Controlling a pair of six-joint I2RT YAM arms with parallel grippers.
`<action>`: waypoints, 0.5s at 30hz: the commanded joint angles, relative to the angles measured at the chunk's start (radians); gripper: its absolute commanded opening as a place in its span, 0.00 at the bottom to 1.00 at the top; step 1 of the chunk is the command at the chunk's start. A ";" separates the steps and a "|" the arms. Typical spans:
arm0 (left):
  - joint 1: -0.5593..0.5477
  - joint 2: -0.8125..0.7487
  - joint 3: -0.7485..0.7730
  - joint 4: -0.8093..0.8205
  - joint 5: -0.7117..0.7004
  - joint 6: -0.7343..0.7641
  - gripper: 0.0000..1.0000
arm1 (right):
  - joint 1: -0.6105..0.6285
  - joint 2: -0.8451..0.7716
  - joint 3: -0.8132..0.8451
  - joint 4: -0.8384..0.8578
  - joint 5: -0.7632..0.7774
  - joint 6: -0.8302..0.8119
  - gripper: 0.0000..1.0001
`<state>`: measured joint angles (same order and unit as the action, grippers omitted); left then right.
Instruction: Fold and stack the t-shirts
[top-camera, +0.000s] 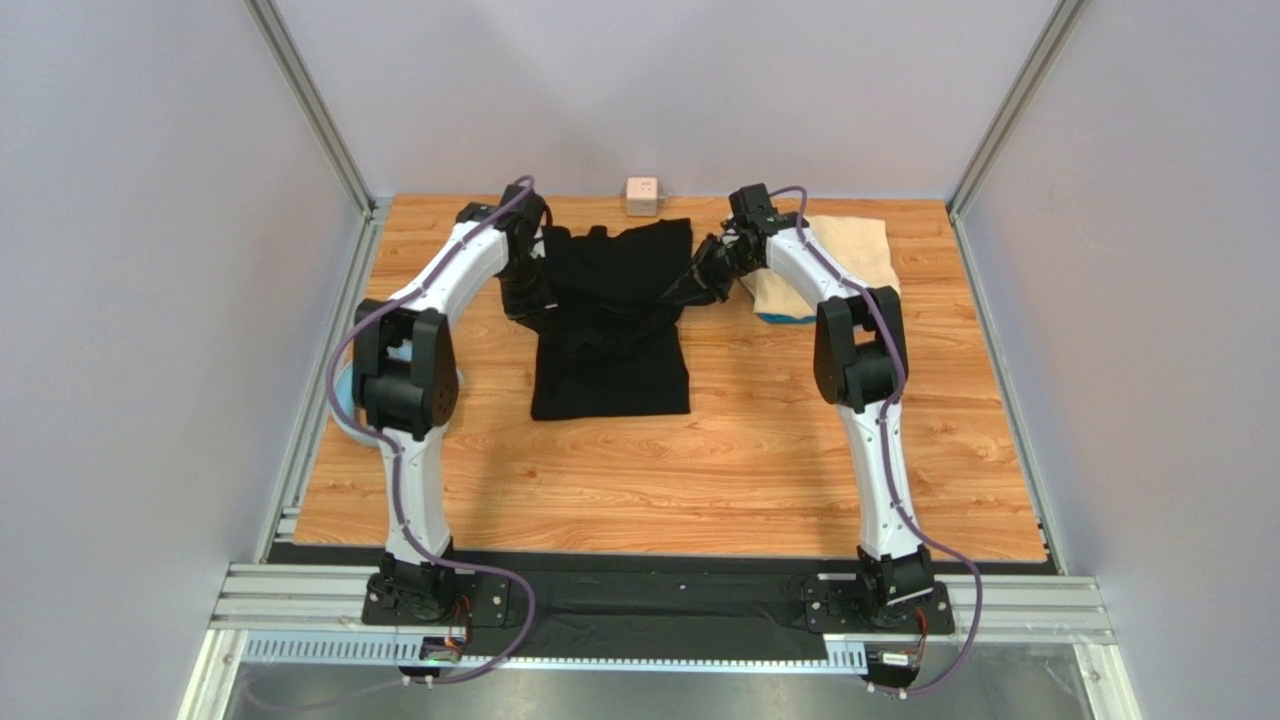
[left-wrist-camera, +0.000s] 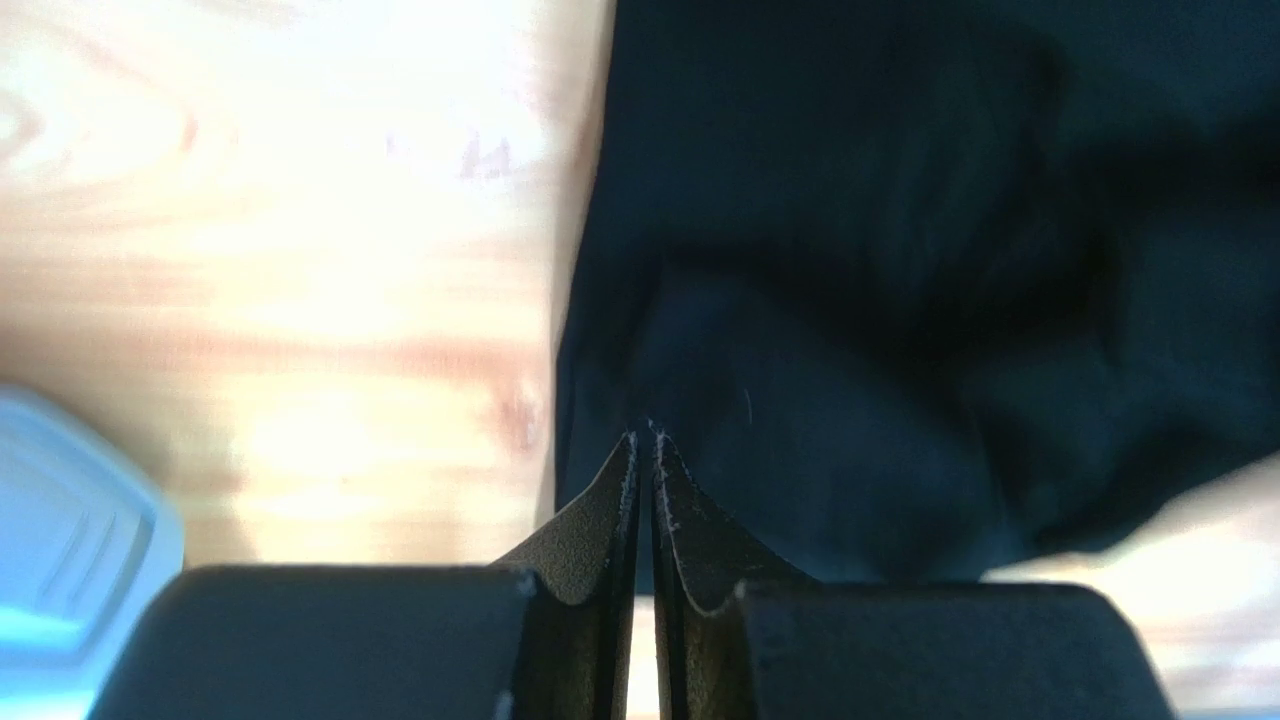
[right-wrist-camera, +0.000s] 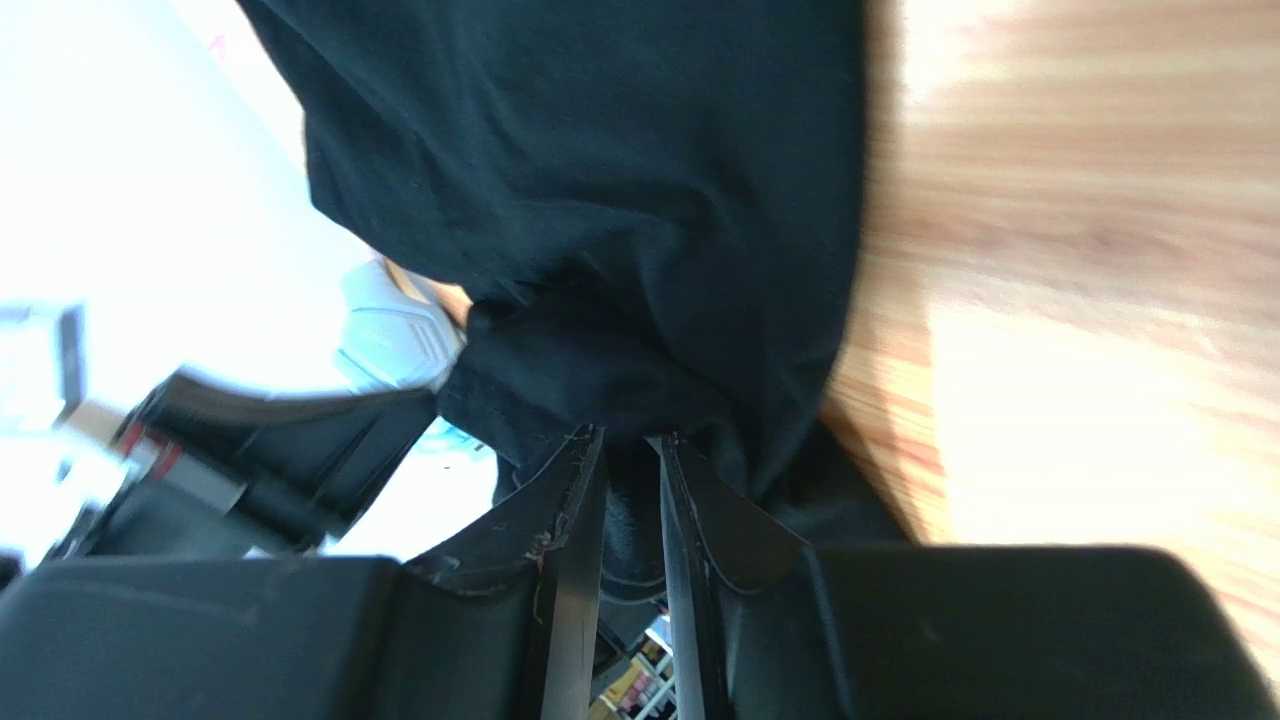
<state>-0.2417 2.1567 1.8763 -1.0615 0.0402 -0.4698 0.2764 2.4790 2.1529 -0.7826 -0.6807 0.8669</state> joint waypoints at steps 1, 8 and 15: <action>-0.013 -0.276 -0.120 0.130 0.096 0.063 0.10 | -0.016 -0.144 -0.071 0.008 0.030 -0.055 0.25; -0.134 -0.325 -0.290 0.169 0.211 0.135 0.04 | -0.008 -0.301 -0.204 -0.130 0.053 -0.236 0.24; -0.192 -0.229 -0.391 0.247 0.216 0.091 0.02 | 0.085 -0.370 -0.265 -0.191 0.055 -0.327 0.23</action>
<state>-0.4309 1.8709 1.5097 -0.8768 0.2325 -0.3721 0.2920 2.1483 1.9114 -0.9257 -0.6285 0.6209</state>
